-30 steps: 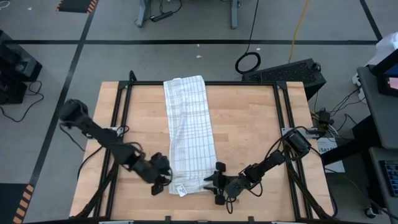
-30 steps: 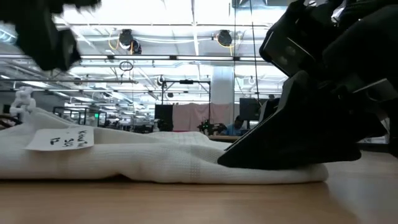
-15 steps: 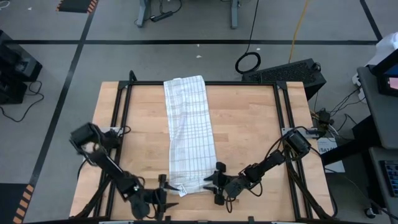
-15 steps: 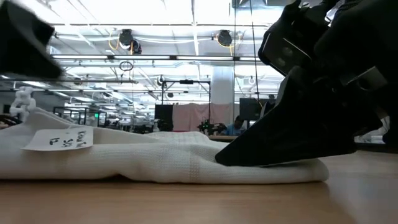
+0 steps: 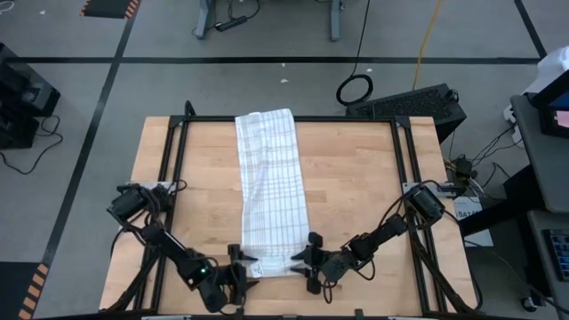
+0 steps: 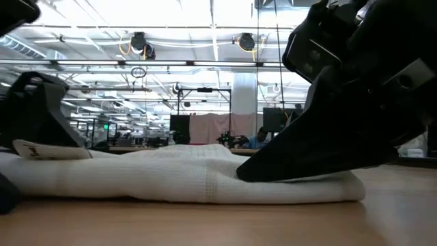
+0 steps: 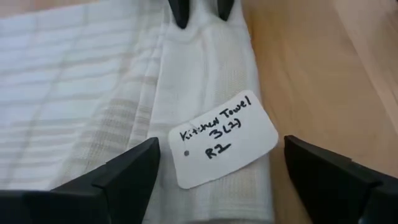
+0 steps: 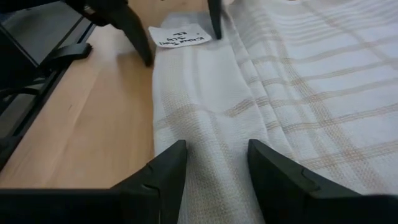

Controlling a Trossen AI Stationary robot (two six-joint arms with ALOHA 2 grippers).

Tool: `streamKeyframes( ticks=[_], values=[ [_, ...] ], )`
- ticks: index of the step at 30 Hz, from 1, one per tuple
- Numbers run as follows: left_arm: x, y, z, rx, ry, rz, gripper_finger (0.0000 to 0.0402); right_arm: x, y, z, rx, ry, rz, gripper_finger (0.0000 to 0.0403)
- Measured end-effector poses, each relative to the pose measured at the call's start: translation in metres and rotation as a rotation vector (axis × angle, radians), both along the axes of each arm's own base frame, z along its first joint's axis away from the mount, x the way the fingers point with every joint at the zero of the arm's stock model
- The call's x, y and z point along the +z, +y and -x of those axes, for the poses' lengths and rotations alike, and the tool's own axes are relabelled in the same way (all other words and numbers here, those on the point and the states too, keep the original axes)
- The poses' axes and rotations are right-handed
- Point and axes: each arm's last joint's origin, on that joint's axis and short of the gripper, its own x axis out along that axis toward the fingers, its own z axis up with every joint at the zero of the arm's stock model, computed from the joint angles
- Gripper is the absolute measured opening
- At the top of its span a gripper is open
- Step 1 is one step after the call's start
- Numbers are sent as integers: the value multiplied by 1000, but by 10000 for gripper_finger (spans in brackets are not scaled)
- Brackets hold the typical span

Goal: Roll towel
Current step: Roll the white towel

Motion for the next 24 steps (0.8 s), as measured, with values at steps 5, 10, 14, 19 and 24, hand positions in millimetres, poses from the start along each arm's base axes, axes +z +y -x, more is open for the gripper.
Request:
streamKeyframes(
  ticks=[5, 10, 14, 19, 24],
  values=[
    [-2, 6, -7, -12, 72, 74, 314, 0, 1, 0, 21, 2, -10, 165],
    [-3, 11, -10, -6, 114, 103, 238, 11, 2, 1, 60, -8, 19, 165],
    [-3, 12, -11, -2, 114, 103, 149, 28, 4, 8, 136, 17, 120, 165],
    [7, 12, -11, -4, 93, 145, 29, 55, 17, 28, 266, 27, 287, 167],
    [18, 16, -13, 77, 80, 275, 30, 65, 38, 49, 306, -30, 410, 193]
  ],
)
